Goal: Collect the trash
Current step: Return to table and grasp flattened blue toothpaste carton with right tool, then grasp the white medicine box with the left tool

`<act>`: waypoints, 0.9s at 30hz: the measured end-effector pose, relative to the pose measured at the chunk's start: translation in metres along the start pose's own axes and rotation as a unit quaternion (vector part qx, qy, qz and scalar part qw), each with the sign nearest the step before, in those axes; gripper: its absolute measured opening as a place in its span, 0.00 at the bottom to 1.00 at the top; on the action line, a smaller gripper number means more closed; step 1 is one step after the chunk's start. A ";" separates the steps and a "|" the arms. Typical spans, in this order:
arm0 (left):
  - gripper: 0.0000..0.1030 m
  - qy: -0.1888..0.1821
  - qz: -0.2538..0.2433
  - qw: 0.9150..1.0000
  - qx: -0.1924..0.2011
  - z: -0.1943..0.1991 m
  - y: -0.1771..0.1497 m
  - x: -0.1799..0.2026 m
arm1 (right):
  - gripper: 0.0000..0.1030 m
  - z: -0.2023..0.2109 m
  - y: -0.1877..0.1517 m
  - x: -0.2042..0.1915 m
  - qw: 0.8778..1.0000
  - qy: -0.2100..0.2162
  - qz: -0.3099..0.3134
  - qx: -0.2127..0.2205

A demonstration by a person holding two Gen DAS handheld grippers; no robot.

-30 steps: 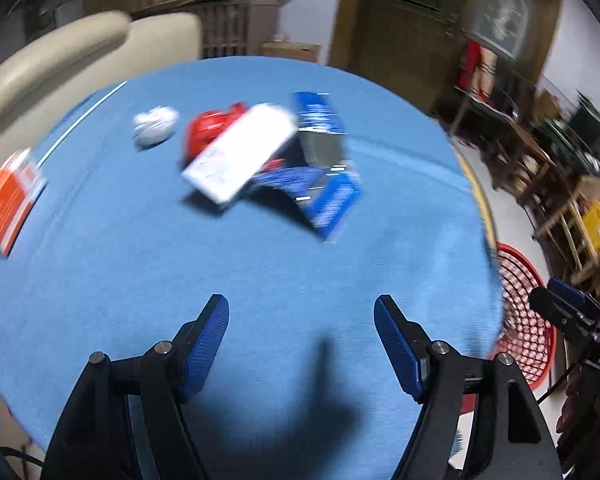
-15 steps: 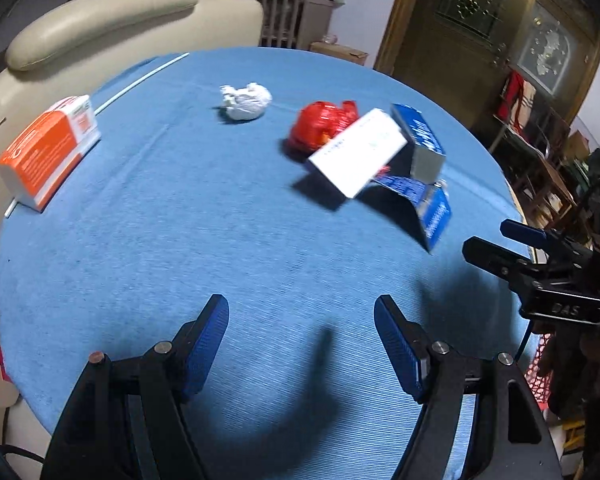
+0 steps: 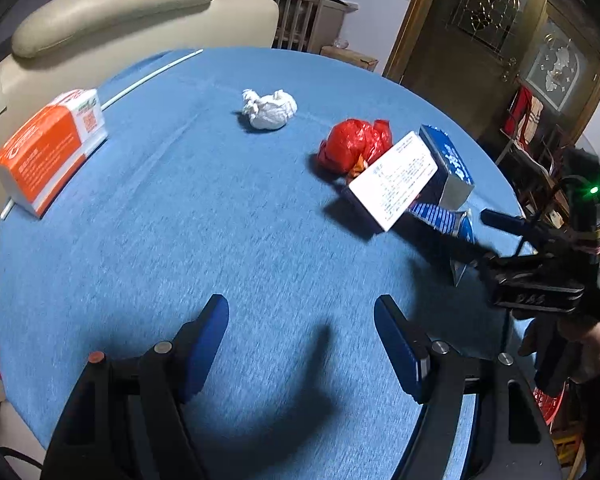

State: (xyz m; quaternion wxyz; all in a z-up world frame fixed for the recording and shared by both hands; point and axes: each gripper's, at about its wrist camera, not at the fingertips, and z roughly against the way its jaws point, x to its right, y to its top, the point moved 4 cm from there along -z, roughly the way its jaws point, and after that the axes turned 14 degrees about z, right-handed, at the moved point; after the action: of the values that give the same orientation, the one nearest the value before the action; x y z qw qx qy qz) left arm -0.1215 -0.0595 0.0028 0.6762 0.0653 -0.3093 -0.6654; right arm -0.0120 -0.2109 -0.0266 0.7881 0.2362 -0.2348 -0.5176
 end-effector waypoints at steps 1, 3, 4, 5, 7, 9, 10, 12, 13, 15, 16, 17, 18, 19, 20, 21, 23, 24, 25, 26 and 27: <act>0.74 -0.001 -0.004 1.000 0.002 0.000 0.002 0.002 | 1.00 -0.004 0.000 -0.001 1.000 0.001 0.003 -0.003; 0.74 0.000 -0.014 1.000 0.006 -0.003 0.008 0.008 | 1.00 -0.014 0.000 -0.003 1.000 0.020 0.002 -0.018; 0.74 -0.001 -0.018 1.000 0.008 -0.004 0.010 0.010 | 0.97 -0.019 -0.001 -0.003 0.999 0.026 -0.004 -0.029; 0.74 -0.001 -0.023 1.000 0.010 -0.006 0.013 0.013 | 0.92 -0.021 -0.002 -0.003 0.999 0.025 -0.007 -0.034; 0.74 -0.002 -0.033 0.999 0.012 -0.010 0.019 0.020 | 0.74 -0.018 -0.001 -0.002 1.000 0.009 -0.003 -0.024; 0.74 -0.006 -0.045 0.999 0.013 -0.015 0.025 0.030 | 0.74 -0.013 -0.004 0.004 0.999 0.029 -0.029 -0.021; 0.74 -0.009 -0.051 0.999 0.013 -0.018 0.028 0.035 | 0.74 -0.009 -0.007 0.006 0.999 0.028 -0.034 -0.018; 0.74 -0.014 -0.067 0.998 0.015 -0.025 0.033 0.047 | 0.74 0.001 -0.015 0.011 0.998 0.028 -0.048 -0.012; 0.74 -0.015 -0.079 0.997 0.011 -0.030 0.035 0.054 | 0.74 0.007 -0.020 0.013 0.998 0.028 -0.056 -0.006; 0.74 -0.016 -0.106 0.994 0.000 -0.042 0.035 0.068 | 0.74 0.018 -0.028 0.017 0.997 0.026 -0.073 0.004; 0.74 -0.014 -0.122 0.992 -0.006 -0.048 0.035 0.074 | 0.74 0.024 -0.033 0.019 0.996 0.026 -0.084 0.008; 0.74 -0.008 -0.137 0.990 -0.007 -0.054 0.034 0.080 | 0.74 0.030 -0.039 0.021 0.995 0.026 -0.094 0.012; 0.74 -0.001 -0.153 0.988 -0.007 -0.060 0.033 0.085 | 0.74 0.034 -0.043 0.024 0.995 0.023 -0.100 0.014; 0.74 0.005 -0.168 0.986 -0.009 -0.065 0.032 0.089 | 0.74 0.039 -0.048 0.026 0.994 0.021 -0.109 0.018; 0.74 0.012 -0.181 0.983 -0.014 -0.071 0.031 0.093 | 0.74 0.044 -0.053 0.029 0.993 0.022 -0.118 0.021; 0.74 0.020 -0.190 0.982 -0.015 -0.074 0.031 0.095 | 0.74 0.047 -0.055 0.029 0.992 0.022 -0.125 0.024; 0.61 0.029 -0.208 0.978 -0.019 -0.081 0.028 0.098 | 0.74 0.055 -0.060 0.028 0.990 0.021 -0.136 0.031; 0.56 0.031 -0.205 0.978 -0.026 -0.083 0.028 0.097 | 0.74 0.060 -0.062 0.029 0.990 0.021 -0.138 0.033; 0.54 0.027 -0.191 0.981 -0.032 -0.081 0.028 0.094 | 0.74 0.063 -0.063 0.029 0.989 0.021 -0.140 0.035; 0.53 0.021 -0.179 0.983 -0.036 -0.079 0.028 0.091 | 0.74 0.065 -0.064 0.028 0.989 0.021 -0.141 0.036; 0.53 0.017 -0.164 0.985 -0.039 -0.074 0.028 0.086 | 0.74 0.068 -0.065 0.026 0.989 0.021 -0.143 0.039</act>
State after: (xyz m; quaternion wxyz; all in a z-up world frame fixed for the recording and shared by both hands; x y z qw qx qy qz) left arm -0.0669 -0.1614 -0.0139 0.5648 0.1007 -0.2568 -0.7778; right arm -0.0906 -0.2663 -0.0102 0.7009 0.3090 -0.2022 -0.6103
